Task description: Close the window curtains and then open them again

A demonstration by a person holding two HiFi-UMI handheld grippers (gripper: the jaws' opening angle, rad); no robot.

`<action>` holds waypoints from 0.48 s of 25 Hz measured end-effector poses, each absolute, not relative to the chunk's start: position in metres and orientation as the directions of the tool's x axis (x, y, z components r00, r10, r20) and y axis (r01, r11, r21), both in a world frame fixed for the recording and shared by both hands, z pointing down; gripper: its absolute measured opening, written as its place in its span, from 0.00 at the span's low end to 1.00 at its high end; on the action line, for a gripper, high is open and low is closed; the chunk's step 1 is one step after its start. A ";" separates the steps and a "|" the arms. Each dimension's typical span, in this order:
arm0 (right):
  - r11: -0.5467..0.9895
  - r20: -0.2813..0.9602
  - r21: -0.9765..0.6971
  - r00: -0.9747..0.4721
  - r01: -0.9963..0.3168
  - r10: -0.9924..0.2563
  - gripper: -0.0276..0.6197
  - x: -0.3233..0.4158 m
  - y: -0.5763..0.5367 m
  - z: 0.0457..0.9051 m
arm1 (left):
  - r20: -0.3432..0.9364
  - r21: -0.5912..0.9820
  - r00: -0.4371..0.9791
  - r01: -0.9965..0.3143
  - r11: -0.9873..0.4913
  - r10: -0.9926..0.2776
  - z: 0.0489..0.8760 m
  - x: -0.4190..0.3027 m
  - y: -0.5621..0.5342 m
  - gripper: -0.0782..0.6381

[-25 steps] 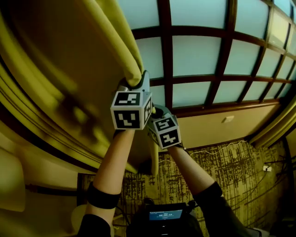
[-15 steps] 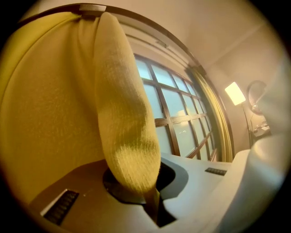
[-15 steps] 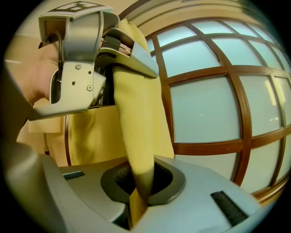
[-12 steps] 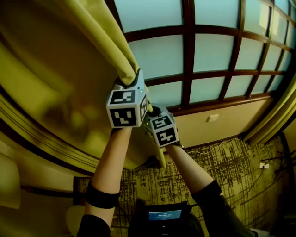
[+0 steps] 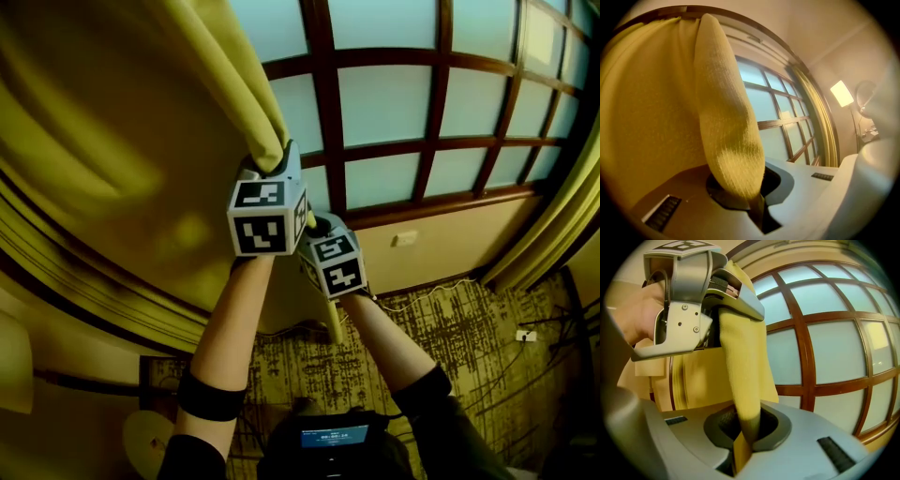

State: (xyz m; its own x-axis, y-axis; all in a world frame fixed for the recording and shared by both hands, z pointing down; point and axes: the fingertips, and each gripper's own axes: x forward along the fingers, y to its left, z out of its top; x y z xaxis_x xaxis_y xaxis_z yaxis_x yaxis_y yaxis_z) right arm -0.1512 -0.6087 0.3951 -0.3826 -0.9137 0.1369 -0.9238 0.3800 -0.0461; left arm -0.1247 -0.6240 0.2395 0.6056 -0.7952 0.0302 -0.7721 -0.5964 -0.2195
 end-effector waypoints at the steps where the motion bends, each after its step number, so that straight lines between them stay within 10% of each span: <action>1: 0.368 0.136 -0.045 -0.371 -0.929 -0.919 0.09 -0.142 -0.610 0.397 | 0.030 -0.221 0.613 -0.766 -0.603 -0.789 0.240 -0.116 -0.624 0.12; 12: 0.250 0.150 -0.014 -0.249 -0.968 -0.957 0.09 -0.089 -0.624 0.394 | 0.012 -0.215 0.724 -0.672 -0.709 -0.690 0.239 -0.062 -0.634 0.12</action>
